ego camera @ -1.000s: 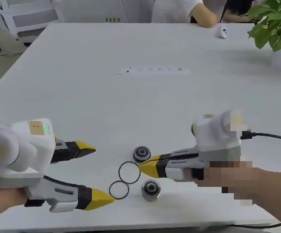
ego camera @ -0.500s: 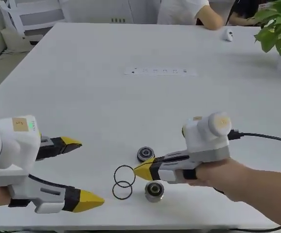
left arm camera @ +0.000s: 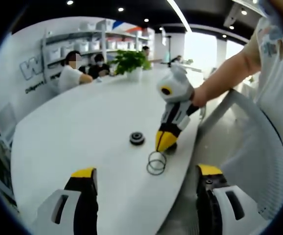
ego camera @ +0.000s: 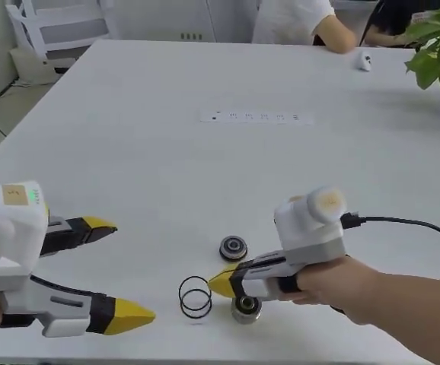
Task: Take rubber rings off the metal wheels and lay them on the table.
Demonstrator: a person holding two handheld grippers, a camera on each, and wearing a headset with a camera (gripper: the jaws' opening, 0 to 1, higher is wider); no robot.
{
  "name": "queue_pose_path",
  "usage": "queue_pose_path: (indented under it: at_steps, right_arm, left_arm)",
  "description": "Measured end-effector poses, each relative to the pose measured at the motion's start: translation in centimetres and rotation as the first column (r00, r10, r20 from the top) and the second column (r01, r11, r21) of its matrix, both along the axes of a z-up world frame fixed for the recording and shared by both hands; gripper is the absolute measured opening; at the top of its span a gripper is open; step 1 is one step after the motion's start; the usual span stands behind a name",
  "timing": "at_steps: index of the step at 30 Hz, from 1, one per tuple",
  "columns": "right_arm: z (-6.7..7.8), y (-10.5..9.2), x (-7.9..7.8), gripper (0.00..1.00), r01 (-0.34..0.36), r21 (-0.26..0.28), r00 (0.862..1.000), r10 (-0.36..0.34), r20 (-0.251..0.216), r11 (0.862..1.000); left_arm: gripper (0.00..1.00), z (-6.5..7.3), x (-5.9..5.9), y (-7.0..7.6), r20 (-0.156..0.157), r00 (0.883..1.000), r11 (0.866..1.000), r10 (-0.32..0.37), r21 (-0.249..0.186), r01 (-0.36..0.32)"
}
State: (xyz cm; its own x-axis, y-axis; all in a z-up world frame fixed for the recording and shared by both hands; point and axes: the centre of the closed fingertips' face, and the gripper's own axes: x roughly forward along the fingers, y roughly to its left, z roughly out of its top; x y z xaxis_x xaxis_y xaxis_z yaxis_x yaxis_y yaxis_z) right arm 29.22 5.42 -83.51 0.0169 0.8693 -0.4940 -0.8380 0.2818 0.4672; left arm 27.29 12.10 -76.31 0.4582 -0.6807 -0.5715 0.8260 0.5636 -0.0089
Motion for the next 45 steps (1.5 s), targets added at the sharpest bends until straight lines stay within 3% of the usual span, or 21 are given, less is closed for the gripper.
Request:
queue_pose_path:
  at_steps: [7, 15, 18, 33, 37, 45]
  right_arm:
    - [-1.2, -0.2, 0.3, 0.0, 0.013, -0.054, 1.0, -0.014, -0.02, 0.998]
    - [-1.7, 0.2, 0.1, 0.0, 0.01, -0.068, 0.999, -0.012, -0.037, 0.998]
    - [-2.3, 0.2, 0.1, 0.0, 0.008, -0.093, 0.999, -0.011, -0.032, 0.996]
    - [-2.8, -0.1, 0.6, 0.0, 0.032, -0.114, 0.999, -0.034, -0.014, 0.993]
    - [-2.6, -0.2, 0.8, 0.04, 0.042, -0.107, 0.999, -0.043, -0.006, 0.993]
    - [-0.6, -0.4, 1.7, 0.15, 0.063, -0.053, 0.997, -0.061, 0.04, 0.997]
  left_arm:
    - [0.84, 0.0, 0.2, 0.2, 0.002, 1.0, 1.0, 0.009, 0.002, -0.009]
    - [0.84, -0.2, 0.0, 0.2, -0.005, 1.0, 1.0, 0.01, 0.003, -0.01]
    - [0.83, -0.2, -0.1, 0.2, -0.006, 1.0, 1.0, 0.013, 0.001, -0.013]
    - [0.83, -0.7, -0.4, 0.4, -0.019, 1.0, 1.0, 0.016, 0.007, -0.016]
    - [0.83, -0.7, -0.2, 0.2, -0.021, 1.0, 1.0, 0.013, 0.006, -0.013]
    - [0.81, -0.6, 0.1, -0.1, -0.018, 1.0, 1.0, 0.0, 0.01, 0.0]
